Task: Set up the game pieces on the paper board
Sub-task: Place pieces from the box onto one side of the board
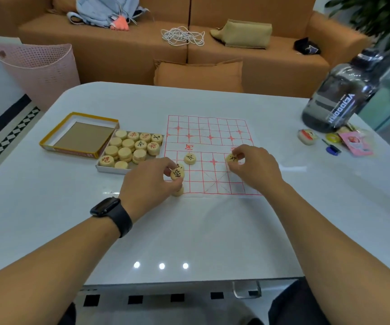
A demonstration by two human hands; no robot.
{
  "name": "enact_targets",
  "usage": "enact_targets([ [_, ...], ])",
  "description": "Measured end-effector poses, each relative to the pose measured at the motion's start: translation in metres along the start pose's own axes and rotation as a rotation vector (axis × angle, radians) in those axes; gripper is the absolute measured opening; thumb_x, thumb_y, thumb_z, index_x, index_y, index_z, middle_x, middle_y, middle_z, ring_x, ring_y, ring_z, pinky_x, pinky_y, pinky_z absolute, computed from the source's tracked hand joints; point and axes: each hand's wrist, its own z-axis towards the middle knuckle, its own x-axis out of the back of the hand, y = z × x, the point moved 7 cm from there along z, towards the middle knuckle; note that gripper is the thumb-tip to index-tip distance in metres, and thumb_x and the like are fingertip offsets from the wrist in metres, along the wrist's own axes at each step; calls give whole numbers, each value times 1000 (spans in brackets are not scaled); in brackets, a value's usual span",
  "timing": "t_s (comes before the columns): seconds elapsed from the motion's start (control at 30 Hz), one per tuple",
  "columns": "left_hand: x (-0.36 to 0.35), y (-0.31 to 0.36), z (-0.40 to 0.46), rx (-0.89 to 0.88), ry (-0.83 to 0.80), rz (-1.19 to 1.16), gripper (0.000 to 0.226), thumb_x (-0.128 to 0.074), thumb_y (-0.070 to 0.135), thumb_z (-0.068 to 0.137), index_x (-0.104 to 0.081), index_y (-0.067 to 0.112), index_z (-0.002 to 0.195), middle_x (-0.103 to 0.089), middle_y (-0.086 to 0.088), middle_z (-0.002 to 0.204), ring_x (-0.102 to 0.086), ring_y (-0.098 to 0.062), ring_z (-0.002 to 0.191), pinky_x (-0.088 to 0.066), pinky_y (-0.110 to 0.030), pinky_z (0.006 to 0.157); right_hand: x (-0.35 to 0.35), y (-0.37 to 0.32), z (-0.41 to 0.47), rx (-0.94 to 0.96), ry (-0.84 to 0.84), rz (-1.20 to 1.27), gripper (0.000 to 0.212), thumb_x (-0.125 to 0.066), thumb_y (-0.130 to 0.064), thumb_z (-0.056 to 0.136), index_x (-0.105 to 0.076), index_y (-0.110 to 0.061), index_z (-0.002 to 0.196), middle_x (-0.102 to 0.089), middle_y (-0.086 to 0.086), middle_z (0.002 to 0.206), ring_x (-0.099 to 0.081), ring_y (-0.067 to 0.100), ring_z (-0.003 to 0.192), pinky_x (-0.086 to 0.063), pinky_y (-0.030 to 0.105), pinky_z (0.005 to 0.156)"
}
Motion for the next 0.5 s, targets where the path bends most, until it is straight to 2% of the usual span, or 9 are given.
enact_targets([
  [0.17,-5,-1,3,10,-12,24,38,-68,56,85,-68,33,116,-67,19,96,-58,-2,81,-53,-29,70,-21,-22,14,64,-3,-89,38,-60,-51,95,-70,-26,120,-74,-7,110,-64,18,101,-51,40,92],
  [0.3,-2,1,2,-4,-1,43,37,-68,55,86,-68,34,116,-67,19,96,-59,-4,84,-54,-30,70,-29,-28,22,65,-12,-103,38,-59,-50,97,-69,-25,122,-74,-6,111,-64,18,103,-47,39,95],
  [0.5,-1,5,4,-42,28,34,32,-69,48,87,-69,33,115,-68,19,97,-58,-5,85,-51,-29,68,-45,-28,23,65,-44,-108,35,-58,-48,95,-71,-26,118,-73,-6,108,-64,19,99,-49,39,91],
])
